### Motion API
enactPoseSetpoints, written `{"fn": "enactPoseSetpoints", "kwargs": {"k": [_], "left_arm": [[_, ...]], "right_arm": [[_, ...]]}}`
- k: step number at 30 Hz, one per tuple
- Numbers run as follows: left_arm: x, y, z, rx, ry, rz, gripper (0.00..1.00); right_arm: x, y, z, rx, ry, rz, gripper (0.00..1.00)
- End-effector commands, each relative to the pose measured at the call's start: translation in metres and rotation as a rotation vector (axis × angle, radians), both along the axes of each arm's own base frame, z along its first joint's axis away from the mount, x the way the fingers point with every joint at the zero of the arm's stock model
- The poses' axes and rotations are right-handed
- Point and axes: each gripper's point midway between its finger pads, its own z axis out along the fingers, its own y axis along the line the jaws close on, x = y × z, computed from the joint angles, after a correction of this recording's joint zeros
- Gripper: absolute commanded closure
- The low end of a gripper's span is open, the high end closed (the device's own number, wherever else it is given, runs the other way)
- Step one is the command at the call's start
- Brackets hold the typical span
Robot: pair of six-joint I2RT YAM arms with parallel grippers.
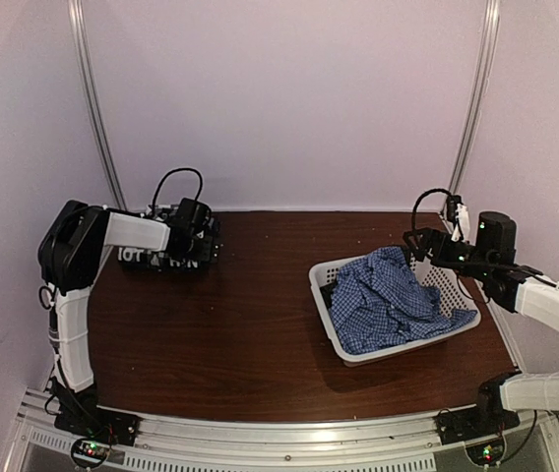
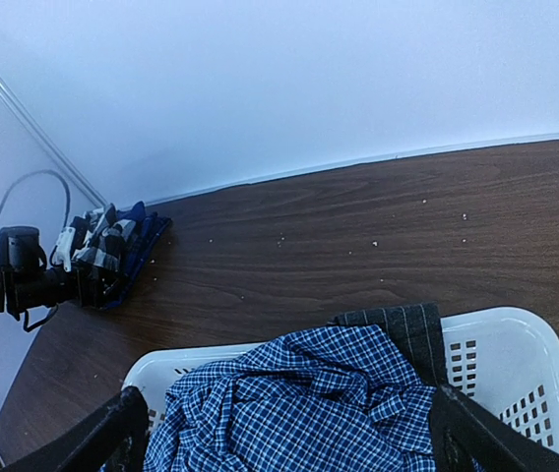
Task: Fold and stack the long sleeve shirts
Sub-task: Move the square-folded shirt to the corner of the board.
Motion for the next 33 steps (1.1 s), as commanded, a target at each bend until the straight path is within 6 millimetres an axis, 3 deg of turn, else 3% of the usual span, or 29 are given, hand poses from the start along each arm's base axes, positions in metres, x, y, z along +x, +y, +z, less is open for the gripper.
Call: {"fn": "enactPoseSetpoints", "kwargs": {"k": [1,6,10,14,18,22,29,33], "left_arm": [[0.000,0.037,-0.024,0.043,0.047,0.092,0.07],[0.003,0.062,-0.028,0.034,0.057,0.152,0.07],[0.009,0.069,-0.032,0.015,0.054,0.177,0.08],[0.017,0.049,-0.025,-0.050,0.036,0.124,0.09],[0.022,0.013,0.005,-0.101,-0.046,0.015,0.09],[0.027,-0.011,0.038,-0.150,-0.127,-0.065,0.09],[0.048,-0.012,0.049,-0.074,-0.161,-0.078,0.09],[0.064,-0.010,0.036,-0.014,-0.138,-0.062,0.10]], "right_arm": [[0.000,0.003,0.001,0.004,-0.013,0.006,0.00],[0.000,0.003,0.001,0.003,-0.012,0.005,0.00],[0.000,0.003,0.001,0.004,-0.012,0.008,0.00],[0.000,0.003,0.001,0.003,-0.010,0.006,0.00],[0.000,0.003,-0.002,0.003,-0.005,0.004,0.00],[0.002,0.005,-0.004,0.007,0.002,0.013,0.00],[0.004,0.006,-0.003,0.007,-0.003,0.017,0.00],[0.003,0.006,-0.004,0.007,-0.001,0.018,0.00]]}}
